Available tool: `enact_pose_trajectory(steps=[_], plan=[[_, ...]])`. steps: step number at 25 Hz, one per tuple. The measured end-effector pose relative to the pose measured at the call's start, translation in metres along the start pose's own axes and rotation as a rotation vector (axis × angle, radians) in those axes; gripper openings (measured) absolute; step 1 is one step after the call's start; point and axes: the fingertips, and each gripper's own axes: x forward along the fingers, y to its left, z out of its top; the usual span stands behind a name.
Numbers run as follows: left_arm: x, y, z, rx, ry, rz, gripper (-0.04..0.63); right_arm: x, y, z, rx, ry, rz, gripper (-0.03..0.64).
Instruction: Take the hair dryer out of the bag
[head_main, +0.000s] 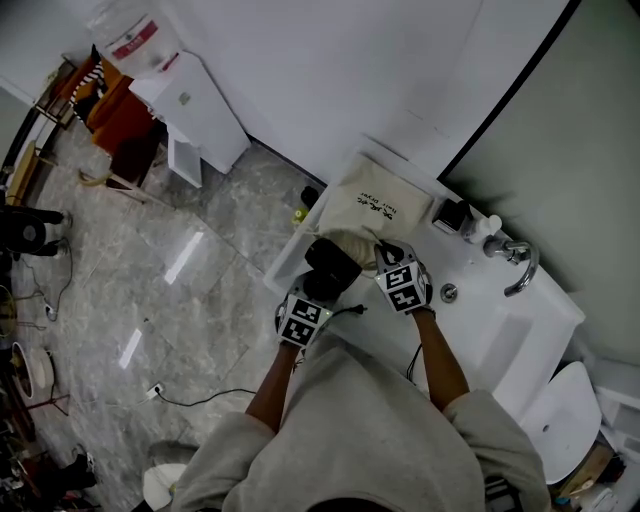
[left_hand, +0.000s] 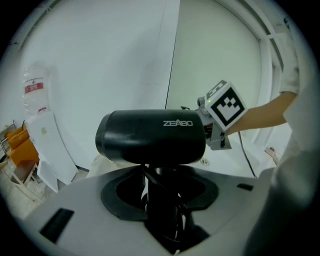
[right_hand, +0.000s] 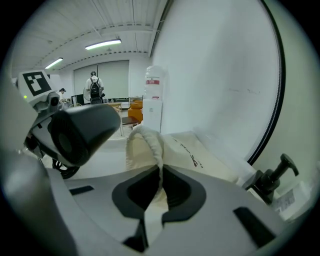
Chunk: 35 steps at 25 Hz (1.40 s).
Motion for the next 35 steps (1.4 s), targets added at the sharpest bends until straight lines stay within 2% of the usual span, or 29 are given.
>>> enact_pose_trajectory(steps=[4, 9, 16, 19, 24, 27, 28, 30, 35], plan=[[-0.018, 0.002, 0.012, -0.044, -0.085, 0.044, 0.181, -0.002, 0.003, -0.001, -0.012, -0.009, 0.006, 0.018], [-0.038, 0.002, 0.021, -0.073, -0.141, 0.095, 0.181, -0.006, 0.008, -0.003, -0.013, -0.033, 0.015, 0.031], [-0.067, -0.003, 0.04, -0.106, -0.244, 0.196, 0.181, -0.025, 0.015, 0.007, 0.027, -0.129, 0.077, 0.195], [-0.079, -0.007, 0.043, -0.14, -0.287, 0.232, 0.181, -0.038, 0.018, 0.006, 0.046, -0.164, 0.097, 0.201], [-0.095, -0.009, 0.049, -0.164, -0.347, 0.289, 0.181, -0.069, 0.016, 0.006, 0.082, -0.233, 0.083, 0.17], [-0.103, -0.011, 0.055, -0.171, -0.387, 0.297, 0.181, -0.096, 0.013, 0.014, 0.094, -0.297, 0.053, 0.109], [-0.107, -0.012, 0.056, -0.172, -0.4, 0.298, 0.181, -0.105, 0.013, 0.017, 0.098, -0.318, 0.044, 0.06], [-0.115, -0.013, 0.061, -0.175, -0.426, 0.301, 0.181, -0.121, 0.015, 0.025, 0.105, -0.349, 0.045, 0.016], [-0.136, -0.01, 0.076, -0.162, -0.496, 0.303, 0.181, -0.149, 0.024, 0.051, 0.103, -0.422, 0.037, 0.0]])
